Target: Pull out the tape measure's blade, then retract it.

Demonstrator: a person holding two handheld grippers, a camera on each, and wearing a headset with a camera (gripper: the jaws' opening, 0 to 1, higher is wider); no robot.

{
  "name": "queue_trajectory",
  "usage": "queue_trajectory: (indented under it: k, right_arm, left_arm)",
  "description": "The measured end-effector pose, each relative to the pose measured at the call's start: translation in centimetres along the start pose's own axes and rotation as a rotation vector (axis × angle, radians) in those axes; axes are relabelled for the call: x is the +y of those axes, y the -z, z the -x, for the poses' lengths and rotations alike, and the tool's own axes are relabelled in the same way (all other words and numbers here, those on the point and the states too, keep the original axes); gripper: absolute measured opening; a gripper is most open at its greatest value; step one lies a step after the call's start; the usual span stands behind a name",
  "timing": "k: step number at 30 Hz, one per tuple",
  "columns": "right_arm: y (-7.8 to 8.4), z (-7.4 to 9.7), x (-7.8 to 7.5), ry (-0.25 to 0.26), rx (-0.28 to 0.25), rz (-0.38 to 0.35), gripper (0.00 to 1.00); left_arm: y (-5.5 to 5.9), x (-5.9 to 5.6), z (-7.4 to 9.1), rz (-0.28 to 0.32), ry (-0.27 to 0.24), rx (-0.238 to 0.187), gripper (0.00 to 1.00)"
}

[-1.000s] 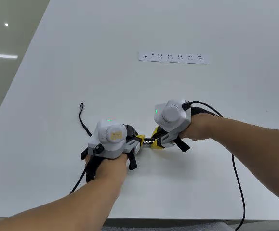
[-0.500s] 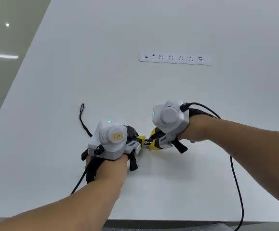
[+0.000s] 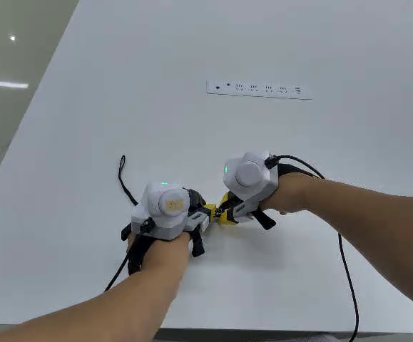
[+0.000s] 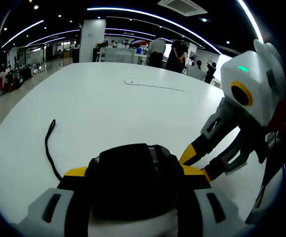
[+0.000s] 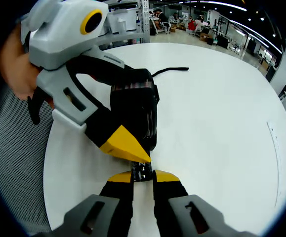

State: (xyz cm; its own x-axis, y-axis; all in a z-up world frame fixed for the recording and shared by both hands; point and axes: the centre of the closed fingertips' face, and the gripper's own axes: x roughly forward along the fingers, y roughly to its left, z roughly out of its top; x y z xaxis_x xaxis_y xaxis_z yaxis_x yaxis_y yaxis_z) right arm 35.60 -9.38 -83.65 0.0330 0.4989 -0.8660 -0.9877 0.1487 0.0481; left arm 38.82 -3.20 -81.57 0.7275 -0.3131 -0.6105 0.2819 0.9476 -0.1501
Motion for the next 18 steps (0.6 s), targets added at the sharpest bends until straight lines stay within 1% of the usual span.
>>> queue_trajectory:
  k: [6, 18]
  right_arm:
    - [-0.33, -0.24, -0.08, 0.000, -0.017, -0.006, 0.14]
    - [-0.76, -0.52, -0.21, -0.005, -0.020, 0.002, 0.14]
  left_arm:
    - [-0.04, 0.02, -0.01, 0.001, 0.001, 0.000, 0.68]
    - [-0.01, 0.03, -0.09, 0.003, 0.000, -0.001, 0.68]
